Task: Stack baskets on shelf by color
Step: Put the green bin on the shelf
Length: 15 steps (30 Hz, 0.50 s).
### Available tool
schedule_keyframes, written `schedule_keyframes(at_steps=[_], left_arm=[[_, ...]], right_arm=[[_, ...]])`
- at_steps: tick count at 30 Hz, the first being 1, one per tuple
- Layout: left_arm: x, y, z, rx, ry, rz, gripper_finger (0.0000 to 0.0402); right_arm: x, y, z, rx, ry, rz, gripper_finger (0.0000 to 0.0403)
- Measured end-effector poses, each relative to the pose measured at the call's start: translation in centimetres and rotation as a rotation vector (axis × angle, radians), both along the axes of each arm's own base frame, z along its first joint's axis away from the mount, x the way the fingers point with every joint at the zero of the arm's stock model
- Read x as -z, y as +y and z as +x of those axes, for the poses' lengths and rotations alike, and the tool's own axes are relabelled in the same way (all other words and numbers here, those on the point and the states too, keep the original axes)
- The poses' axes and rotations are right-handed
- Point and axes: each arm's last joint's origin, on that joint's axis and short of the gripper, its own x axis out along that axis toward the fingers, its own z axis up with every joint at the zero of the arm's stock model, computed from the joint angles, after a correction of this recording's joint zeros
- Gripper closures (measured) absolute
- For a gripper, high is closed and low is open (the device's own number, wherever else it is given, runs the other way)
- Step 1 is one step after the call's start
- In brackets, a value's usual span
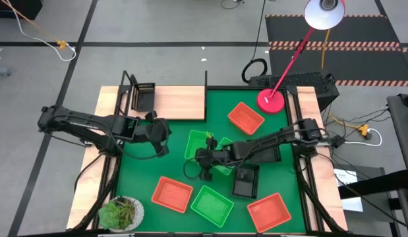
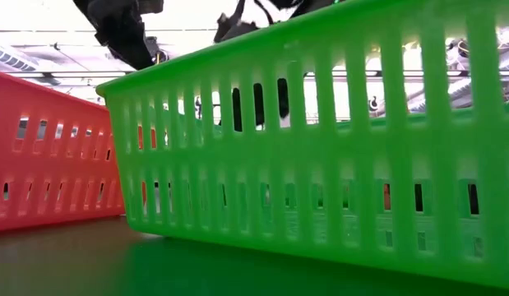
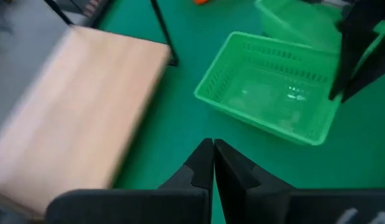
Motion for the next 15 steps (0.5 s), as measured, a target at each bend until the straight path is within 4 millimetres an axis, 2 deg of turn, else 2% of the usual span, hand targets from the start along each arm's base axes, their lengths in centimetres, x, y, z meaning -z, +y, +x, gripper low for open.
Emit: schedule_keyframes(at_steps=[3, 7, 12, 15], left_arm=[[-0.7, -0.3, -0.4, 0.021, -0.027, -0.097, 0.0385], [-2.4, -0.9, -1.9, 0.032, -0.120, -0.134, 0.0385], [-3.2, -1.9, -4.3, 0.035, -0.180, -0.098, 0.0385], [-3.0, -2.2, -5.4, 0.037, -0.192, -0.081, 0.0385]], right_arm=[[-1.7, 0.6, -0.6, -0.065, -0.030, -0.075, 0.0395], [-4.1, 0.5, -1.3, -0.149, -0.086, -0.158, 0.0398], [-7.0, -1.5, -1.4, -0.160, -0.161, -0.227, 0.0398], [-9.1, -3.1, -0.8, -0.155, -0.216, -0.280, 0.0398]])
